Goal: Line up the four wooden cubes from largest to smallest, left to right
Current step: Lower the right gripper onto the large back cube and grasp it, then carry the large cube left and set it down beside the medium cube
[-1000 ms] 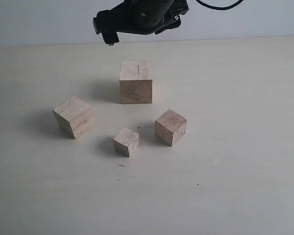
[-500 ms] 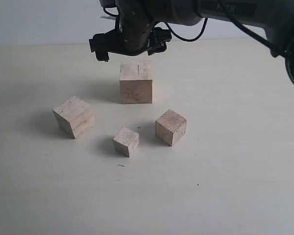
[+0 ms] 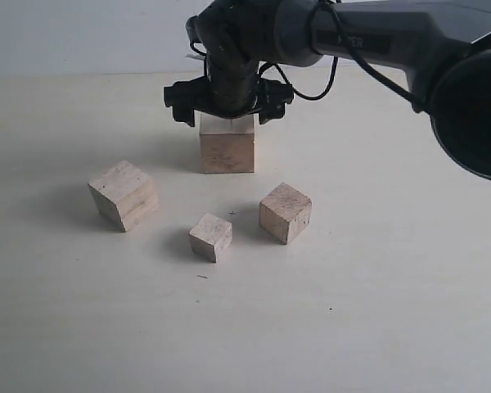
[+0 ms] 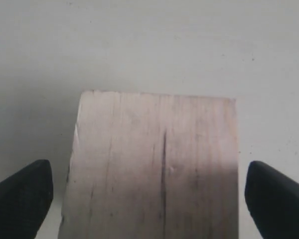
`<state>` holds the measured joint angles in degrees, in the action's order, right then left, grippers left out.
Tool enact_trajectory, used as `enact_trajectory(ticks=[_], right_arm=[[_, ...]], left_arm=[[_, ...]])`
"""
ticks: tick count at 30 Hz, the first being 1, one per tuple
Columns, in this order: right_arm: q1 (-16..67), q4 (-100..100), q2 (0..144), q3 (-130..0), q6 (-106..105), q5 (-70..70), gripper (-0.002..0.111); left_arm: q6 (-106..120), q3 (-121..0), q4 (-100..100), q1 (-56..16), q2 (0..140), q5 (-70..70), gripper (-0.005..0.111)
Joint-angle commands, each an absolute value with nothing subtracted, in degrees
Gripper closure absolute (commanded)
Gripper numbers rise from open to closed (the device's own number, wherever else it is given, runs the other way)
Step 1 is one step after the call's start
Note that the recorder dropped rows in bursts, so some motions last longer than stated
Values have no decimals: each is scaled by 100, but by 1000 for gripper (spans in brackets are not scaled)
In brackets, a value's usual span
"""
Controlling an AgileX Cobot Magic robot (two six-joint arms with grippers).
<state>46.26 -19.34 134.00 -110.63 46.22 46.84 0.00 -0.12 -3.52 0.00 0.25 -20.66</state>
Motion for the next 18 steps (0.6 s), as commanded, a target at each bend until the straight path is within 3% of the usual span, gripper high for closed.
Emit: enact_trajectory(ticks=[1,4,7,9,11,14,18], right_arm=[[4605,-1816,13572,-11103,4640,4668,9],[4605,-1840,13571,-11103,4603,4671,16],[4605,-1866,13507,-11103,4326,4570,38],[4605,-1881,13381,-11251,3966,4604,84],[4605,-1725,13263,-11458,3408,4615,108],[4605,-1019,13133,-11788,2447,4568,108],[4605,2134,13113,-12283,-609,4568,108]], left_arm=[[0,0,-376,-28,0,-2027,107],[0,0,-376,-28,0,-2027,107],[0,0,-376,-28,0,-2027,107],[0,0,-376,-28,0,-2027,107],[0,0,-376,-28,0,-2027,107],[0,0,-376,-28,0,-2027,107],[0,0,-376,-28,0,-2027,107]])
